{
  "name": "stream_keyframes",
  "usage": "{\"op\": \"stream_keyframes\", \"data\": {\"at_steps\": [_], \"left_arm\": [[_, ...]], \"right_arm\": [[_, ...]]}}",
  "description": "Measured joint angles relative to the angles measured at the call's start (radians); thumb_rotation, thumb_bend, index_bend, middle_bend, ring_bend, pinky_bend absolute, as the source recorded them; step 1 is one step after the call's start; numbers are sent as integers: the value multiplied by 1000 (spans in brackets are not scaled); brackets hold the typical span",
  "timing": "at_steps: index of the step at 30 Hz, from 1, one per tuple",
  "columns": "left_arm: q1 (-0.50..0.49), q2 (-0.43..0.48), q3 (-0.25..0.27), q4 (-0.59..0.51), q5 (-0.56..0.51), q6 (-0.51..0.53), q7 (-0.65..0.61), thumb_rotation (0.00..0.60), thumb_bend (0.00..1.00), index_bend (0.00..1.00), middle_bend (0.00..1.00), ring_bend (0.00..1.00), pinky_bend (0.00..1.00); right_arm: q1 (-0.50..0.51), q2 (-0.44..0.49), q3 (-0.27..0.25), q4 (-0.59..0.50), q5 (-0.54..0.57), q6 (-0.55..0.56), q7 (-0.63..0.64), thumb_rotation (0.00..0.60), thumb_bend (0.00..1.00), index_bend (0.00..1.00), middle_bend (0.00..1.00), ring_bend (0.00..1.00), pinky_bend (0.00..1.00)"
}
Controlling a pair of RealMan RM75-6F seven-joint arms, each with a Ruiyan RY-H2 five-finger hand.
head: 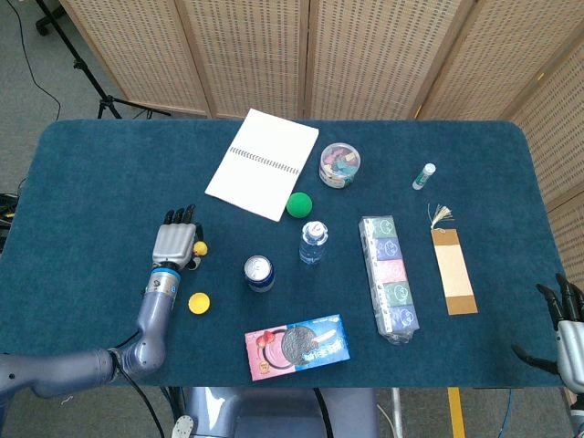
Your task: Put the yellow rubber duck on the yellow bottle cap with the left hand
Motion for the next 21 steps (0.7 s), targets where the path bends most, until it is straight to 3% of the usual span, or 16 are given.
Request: {"op": "stream_keyframes", "data": {"at_steps": [21], "left_arm": [[-2, 17, -6, -16, 9, 16, 6, 600, 259, 553, 0, 0, 0]], "right_arm": [[-1, 3, -1, 0, 2, -2, 1, 600, 0, 118, 0, 0, 0]]}}
